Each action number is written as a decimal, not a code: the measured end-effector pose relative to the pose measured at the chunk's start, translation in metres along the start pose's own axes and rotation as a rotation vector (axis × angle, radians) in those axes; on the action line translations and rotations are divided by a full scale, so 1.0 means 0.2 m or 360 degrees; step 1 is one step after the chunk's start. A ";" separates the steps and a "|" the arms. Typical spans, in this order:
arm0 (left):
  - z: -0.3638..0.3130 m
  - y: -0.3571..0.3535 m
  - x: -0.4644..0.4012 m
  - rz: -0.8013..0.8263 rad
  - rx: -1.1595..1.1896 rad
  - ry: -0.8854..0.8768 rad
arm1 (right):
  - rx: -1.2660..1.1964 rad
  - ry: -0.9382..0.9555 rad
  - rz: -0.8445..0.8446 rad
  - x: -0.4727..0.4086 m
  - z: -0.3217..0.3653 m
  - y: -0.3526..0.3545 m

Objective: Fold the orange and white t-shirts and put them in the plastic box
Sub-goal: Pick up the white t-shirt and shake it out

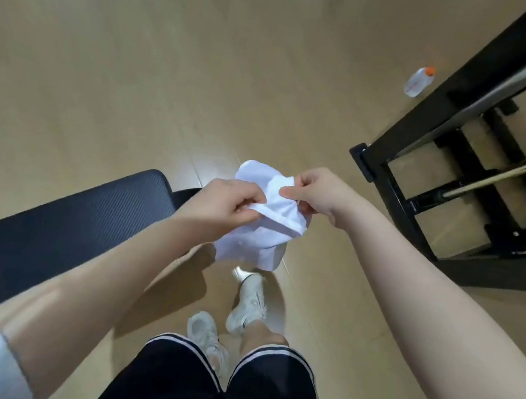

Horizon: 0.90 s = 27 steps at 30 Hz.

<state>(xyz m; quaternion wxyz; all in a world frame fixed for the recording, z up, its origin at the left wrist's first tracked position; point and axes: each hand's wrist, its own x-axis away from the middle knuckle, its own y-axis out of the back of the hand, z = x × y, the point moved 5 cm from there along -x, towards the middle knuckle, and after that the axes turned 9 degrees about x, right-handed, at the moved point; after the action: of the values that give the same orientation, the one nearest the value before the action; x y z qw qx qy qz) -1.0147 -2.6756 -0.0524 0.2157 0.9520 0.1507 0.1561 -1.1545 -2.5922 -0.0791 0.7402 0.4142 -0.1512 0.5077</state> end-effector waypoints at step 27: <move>-0.62 -0.16 0.28 -0.0699 -0.0133 0.0550 | -0.0152 0.0655 -0.0438 0.48 -0.06 0.44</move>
<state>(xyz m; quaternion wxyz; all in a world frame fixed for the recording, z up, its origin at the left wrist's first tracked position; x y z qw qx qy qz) -1.0164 -2.5837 0.0528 0.2545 0.8462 0.3814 0.2716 -1.1921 -2.5106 0.0147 0.8363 0.2833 0.0367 0.4681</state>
